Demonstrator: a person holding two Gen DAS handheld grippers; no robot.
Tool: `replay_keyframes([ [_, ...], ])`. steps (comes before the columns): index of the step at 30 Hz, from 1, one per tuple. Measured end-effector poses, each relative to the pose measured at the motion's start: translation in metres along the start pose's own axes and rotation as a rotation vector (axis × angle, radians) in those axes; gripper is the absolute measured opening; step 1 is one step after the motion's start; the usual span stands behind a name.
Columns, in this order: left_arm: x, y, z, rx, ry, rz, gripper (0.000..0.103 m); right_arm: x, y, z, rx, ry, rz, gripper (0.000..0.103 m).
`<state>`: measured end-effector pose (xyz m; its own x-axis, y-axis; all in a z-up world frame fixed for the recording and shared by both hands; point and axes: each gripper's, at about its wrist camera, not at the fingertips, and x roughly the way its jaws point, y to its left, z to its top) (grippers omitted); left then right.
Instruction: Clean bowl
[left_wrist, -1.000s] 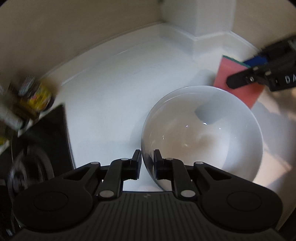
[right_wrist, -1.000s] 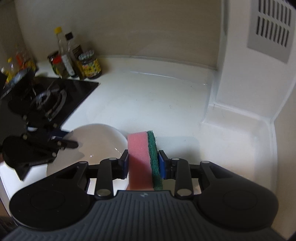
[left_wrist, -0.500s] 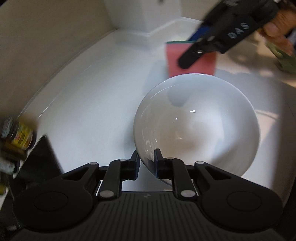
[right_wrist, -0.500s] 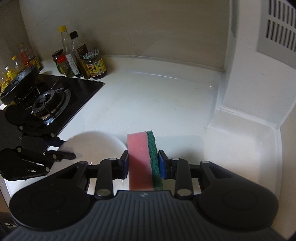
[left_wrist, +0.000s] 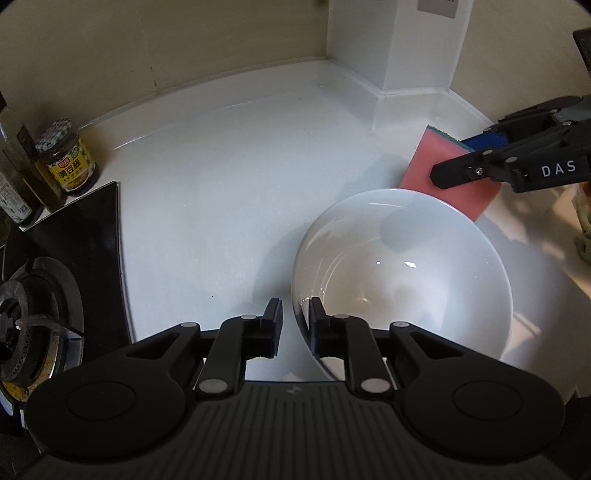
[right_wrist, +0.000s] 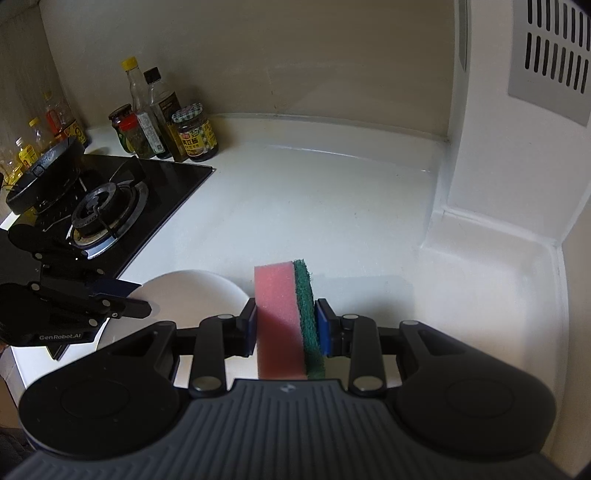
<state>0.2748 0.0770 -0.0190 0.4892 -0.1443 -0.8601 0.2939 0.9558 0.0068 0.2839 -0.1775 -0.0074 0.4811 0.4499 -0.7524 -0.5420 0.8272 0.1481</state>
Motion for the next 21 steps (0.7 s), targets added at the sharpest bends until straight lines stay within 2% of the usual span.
replay_keyframes([
  [2,0.002,-0.004,0.001,0.037,0.004,0.003,0.008,0.000,0.003,0.000,-0.021,0.008,-0.001,0.028],
  [5,0.007,-0.012,0.008,0.135,0.013,0.041,0.010,0.003,0.007,0.002,-0.053,0.020,0.008,0.028],
  [8,0.014,-0.024,0.015,0.292,0.025,0.076,0.014,0.005,0.009,0.005,-0.067,0.022,-0.002,0.028],
  [10,0.020,-0.029,0.021,0.387,0.025,0.079,0.015,0.005,0.012,0.005,-0.081,0.020,-0.016,0.028],
  [11,0.022,-0.028,0.024,0.398,0.025,0.074,0.015,0.005,0.014,0.004,-0.092,0.019,-0.030,0.028],
  [14,0.024,-0.020,0.033,0.315,0.029,0.054,0.014,0.004,0.013,0.001,-0.076,0.014,-0.041,0.028],
  [16,0.017,-0.014,0.033,0.198,0.021,0.050,0.014,0.002,0.009,0.000,-0.045,0.007,-0.033,0.028],
  [19,0.006,-0.009,0.021,0.077,0.002,0.059,0.014,0.000,0.006,-0.003,-0.019,-0.004,-0.023,0.028],
  [21,0.001,-0.008,0.010,0.038,-0.014,0.069,0.014,0.000,0.004,-0.003,-0.007,-0.002,-0.007,0.028],
])
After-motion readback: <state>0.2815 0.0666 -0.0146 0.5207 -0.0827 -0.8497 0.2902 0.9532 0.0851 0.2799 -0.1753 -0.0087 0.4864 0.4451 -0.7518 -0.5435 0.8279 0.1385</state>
